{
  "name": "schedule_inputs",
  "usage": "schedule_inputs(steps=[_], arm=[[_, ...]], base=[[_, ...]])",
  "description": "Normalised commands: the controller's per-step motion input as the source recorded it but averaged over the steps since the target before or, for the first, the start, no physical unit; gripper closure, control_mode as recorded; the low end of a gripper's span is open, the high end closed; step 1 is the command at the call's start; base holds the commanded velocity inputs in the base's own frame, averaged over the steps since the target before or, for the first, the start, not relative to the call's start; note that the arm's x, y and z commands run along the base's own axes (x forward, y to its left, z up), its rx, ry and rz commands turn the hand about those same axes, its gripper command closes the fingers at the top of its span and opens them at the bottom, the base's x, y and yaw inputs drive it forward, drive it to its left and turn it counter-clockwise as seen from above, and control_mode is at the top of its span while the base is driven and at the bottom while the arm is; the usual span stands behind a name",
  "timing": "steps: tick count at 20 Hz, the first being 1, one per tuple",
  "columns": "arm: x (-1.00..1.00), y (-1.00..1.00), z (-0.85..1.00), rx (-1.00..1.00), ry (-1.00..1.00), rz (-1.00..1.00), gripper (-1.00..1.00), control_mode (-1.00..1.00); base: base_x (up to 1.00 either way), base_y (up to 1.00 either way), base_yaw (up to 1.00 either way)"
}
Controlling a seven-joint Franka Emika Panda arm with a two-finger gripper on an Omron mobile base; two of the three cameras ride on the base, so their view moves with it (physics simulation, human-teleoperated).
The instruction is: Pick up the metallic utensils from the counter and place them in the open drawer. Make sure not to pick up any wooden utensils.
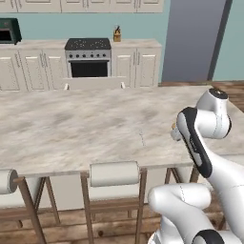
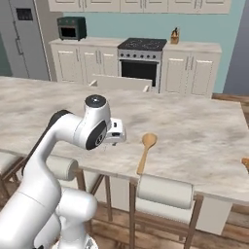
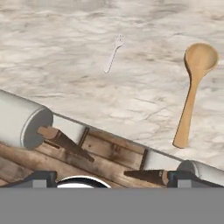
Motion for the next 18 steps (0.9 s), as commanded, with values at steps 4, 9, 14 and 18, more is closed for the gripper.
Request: schedule_inputs(steps=[4,9,14,18], arm=[[0.0,0.0,0.0,0.0,0.0,0.0,-1.0,1.0],[0.0,0.0,0.0,0.0,0.0,0.0,-1.0,1.0],[0.01,0.3,-0.28,-0.02,0.0,-0.11,-1.0,-1.0],[0.08,0.37,-0.18,0.0,0.0,-0.06,-1.0,-1.0]], base=[[0.72,0.22,-0.2],[0.49,0.34,-0.17],[0.0,0.0,0.0],[0.0,0.0,0.0]])
